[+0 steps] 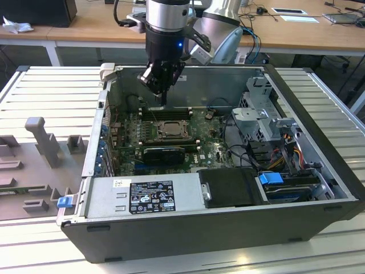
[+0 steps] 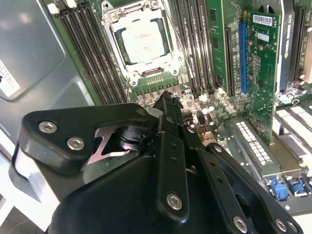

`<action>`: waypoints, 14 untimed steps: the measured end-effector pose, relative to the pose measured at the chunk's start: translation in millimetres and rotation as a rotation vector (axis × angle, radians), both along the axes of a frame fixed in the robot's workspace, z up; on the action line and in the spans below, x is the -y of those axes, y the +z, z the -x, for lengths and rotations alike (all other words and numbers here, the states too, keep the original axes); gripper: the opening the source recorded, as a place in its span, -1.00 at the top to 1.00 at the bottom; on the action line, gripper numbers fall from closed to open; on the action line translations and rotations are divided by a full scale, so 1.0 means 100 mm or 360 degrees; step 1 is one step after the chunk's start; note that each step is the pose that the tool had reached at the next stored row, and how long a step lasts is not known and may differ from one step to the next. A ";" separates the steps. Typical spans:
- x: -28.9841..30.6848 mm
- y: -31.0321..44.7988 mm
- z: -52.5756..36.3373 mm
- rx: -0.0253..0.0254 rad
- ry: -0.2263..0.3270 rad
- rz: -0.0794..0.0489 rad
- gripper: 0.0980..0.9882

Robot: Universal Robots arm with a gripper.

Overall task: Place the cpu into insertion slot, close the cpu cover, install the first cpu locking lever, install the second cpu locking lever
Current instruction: 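Install the first cpu locking lever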

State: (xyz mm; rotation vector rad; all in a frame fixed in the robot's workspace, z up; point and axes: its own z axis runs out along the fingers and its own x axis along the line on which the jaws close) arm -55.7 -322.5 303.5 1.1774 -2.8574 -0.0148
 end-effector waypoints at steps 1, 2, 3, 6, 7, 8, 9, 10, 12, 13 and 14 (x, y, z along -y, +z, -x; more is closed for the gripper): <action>0.000 0.000 0.000 0.00000 0.0009 0.0000 0.98; 0.000 0.000 0.000 0.00000 0.0017 0.0000 0.98; 0.000 0.000 0.000 0.00000 0.0033 0.0000 0.98; 0.000 0.000 0.000 0.00001 0.0117 0.0000 0.98; 0.000 0.000 0.019 0.00002 0.0163 -0.0001 0.98; 0.000 -0.003 0.079 0.00114 0.0164 -0.0008 0.98; -0.001 -0.024 0.119 0.00210 0.0116 -0.0007 0.98; -0.001 -0.042 0.119 0.00211 0.0019 -0.0006 0.98; -0.001 -0.053 0.119 0.00212 -0.0039 -0.0006 0.98; -0.001 -0.058 0.119 0.00213 -0.0064 -0.0006 0.98; -0.001 -0.063 0.119 0.00213 -0.0092 -0.0006 0.98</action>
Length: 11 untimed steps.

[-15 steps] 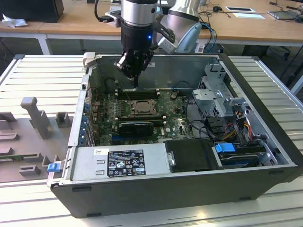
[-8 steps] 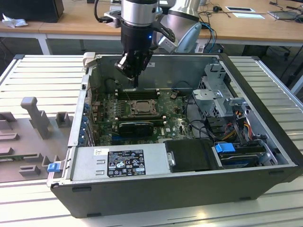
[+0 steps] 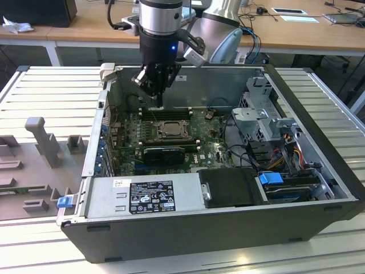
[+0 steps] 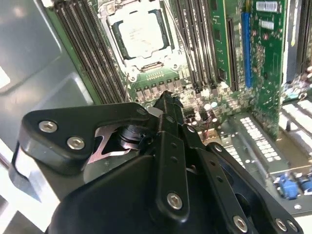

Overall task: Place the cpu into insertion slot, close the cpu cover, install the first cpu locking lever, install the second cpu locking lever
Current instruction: 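Install the first cpu locking lever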

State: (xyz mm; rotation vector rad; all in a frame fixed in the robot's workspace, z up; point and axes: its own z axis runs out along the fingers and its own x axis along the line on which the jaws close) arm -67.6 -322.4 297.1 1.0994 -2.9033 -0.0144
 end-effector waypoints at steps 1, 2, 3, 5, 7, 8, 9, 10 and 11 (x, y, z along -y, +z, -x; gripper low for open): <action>0.000 -0.002 0.000 -0.00001 -0.0025 0.0000 0.98; 0.000 -0.003 0.000 -0.00002 -0.0045 0.0000 0.98; 0.000 -0.005 0.007 0.00000 -0.0054 0.0000 0.98; 0.000 -0.006 0.039 0.00000 -0.0054 0.0000 0.98; -0.001 -0.006 0.058 0.00001 -0.0055 0.0000 0.98; -0.001 -0.006 0.058 -0.00001 -0.0057 0.0000 0.98; -0.001 -0.006 0.059 -0.00001 -0.0073 0.0000 0.98; -0.001 -0.007 0.059 0.00001 -0.0120 0.0000 0.98; -0.001 -0.007 0.059 0.00000 -0.0158 0.0000 0.98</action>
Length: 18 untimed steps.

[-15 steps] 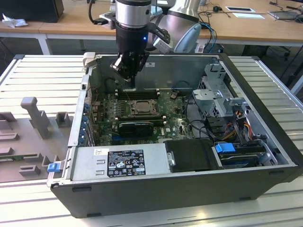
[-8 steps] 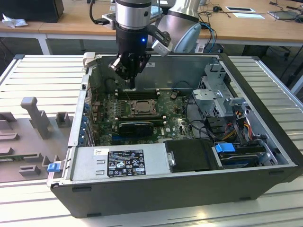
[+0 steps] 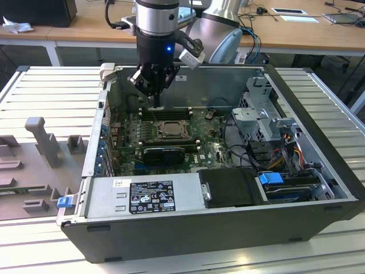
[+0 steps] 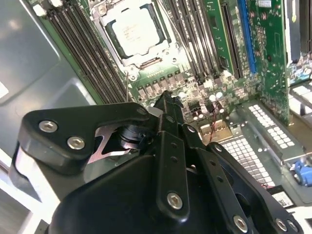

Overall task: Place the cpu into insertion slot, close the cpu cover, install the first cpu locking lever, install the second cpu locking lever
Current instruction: 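Install the first cpu locking lever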

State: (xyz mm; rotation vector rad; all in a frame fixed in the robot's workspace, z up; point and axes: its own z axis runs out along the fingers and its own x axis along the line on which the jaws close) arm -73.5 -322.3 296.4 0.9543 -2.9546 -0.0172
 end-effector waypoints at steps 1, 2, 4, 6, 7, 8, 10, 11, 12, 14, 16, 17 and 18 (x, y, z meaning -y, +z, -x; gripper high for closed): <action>0.000 0.000 0.000 0.00001 -0.0023 0.0000 0.98; 0.000 0.000 0.000 0.00000 -0.0036 0.0000 0.98; 0.000 0.000 0.000 0.00001 -0.0059 0.0000 0.98; 0.000 0.000 0.000 0.00000 -0.0076 0.0000 0.98; 0.000 0.000 0.000 0.00000 -0.0085 0.0000 0.98; 0.000 0.000 0.000 0.00001 -0.0093 0.0000 0.98; 0.000 0.000 0.000 0.00000 -0.0112 0.0000 0.98; 0.000 0.000 0.000 0.00000 -0.0120 0.0000 0.98; 0.000 0.000 0.000 0.00000 -0.0133 0.0000 0.98; 0.000 0.000 0.000 0.00001 -0.0156 0.0000 0.98; 0.000 0.000 0.000 0.00000 -0.0172 0.0000 0.98; 0.000 0.000 0.000 0.00000 -0.0181 0.0000 0.98; 0.000 0.000 0.000 0.00000 -0.0207 0.0000 0.98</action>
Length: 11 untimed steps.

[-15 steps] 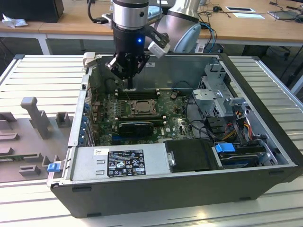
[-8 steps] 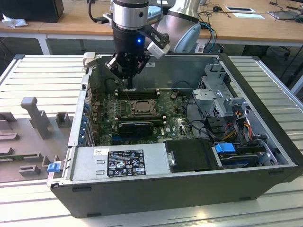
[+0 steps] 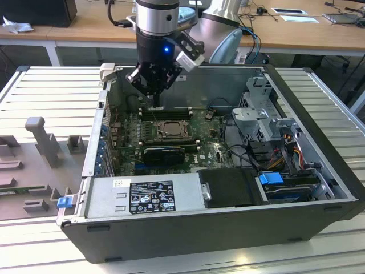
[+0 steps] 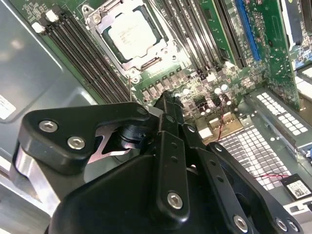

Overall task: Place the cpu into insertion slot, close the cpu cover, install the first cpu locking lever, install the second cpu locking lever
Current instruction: 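Install the first cpu locking lever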

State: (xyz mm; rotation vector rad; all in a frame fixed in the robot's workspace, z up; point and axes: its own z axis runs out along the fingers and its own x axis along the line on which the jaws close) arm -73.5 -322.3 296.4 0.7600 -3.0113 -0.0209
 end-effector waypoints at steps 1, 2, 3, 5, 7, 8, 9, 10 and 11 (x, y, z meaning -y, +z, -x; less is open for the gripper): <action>0.000 -0.001 0.000 0.00000 -0.0045 0.0000 0.98; 0.000 -0.003 0.000 0.00001 -0.0087 0.0000 0.98; 0.000 -0.004 0.000 0.00000 -0.0113 0.0000 0.98; 0.000 -0.005 0.000 0.00000 -0.0170 0.0000 0.98; 0.001 -0.005 0.014 0.00003 -0.0200 0.0000 0.98; 0.000 -0.006 0.032 0.00001 -0.0204 0.0000 0.98; 0.000 -0.006 0.045 0.00002 -0.0206 0.0000 0.98; 0.000 -0.006 0.054 0.00001 -0.0208 0.0000 0.98; 0.000 -0.005 0.065 0.00001 -0.0212 0.0000 0.98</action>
